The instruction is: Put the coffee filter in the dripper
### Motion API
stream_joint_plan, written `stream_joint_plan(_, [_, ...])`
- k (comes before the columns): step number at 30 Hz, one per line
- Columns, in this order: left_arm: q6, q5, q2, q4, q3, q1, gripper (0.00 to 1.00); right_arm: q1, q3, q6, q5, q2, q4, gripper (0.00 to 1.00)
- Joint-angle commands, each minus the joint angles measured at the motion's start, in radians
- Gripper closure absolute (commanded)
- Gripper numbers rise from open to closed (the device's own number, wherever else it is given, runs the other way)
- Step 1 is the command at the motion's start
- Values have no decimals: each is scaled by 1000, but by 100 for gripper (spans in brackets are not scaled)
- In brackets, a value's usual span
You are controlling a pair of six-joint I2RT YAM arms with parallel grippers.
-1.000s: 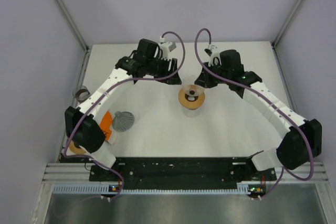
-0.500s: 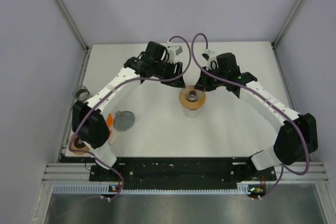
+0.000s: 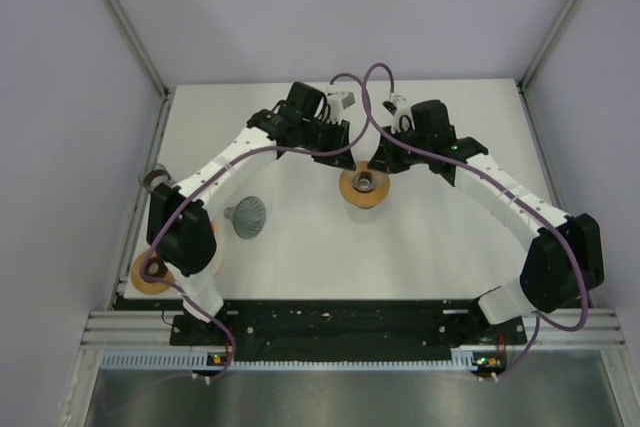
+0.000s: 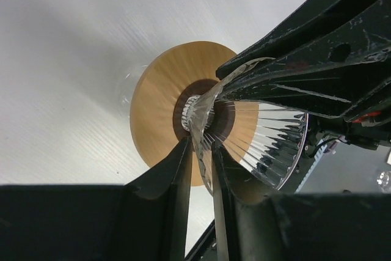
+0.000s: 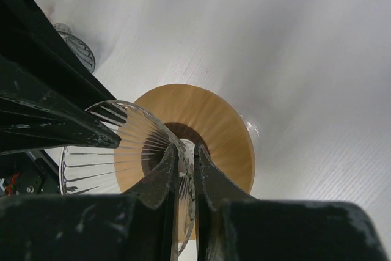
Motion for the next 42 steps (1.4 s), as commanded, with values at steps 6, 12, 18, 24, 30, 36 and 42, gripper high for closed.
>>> stream_joint_plan(6, [-1,16,27,47,-93,-6,100,-2,-86,-70,22,28,23,100])
stream_joint_plan(12, [13,-2,49,67,-161,-7,100,-5,-149,-74,23,51,62,100])
stream_joint_plan(18, [54,-22,107,43,-170,-7,100,-10,-174,-59,17,91,77,100])
stream_joint_plan(24, [65,-29,164,15,-168,-7,100,-19,-194,-40,9,118,79,100])
stream_joint_plan(30, [68,-53,170,47,-219,-10,100,-19,-215,-27,28,109,91,100])
stream_joint_plan(36, [83,-52,132,27,-141,-9,100,-16,-155,-27,9,88,50,100])
stream_joint_plan(42, [96,-56,99,15,-50,-9,84,-8,-59,-31,-12,66,8,82])
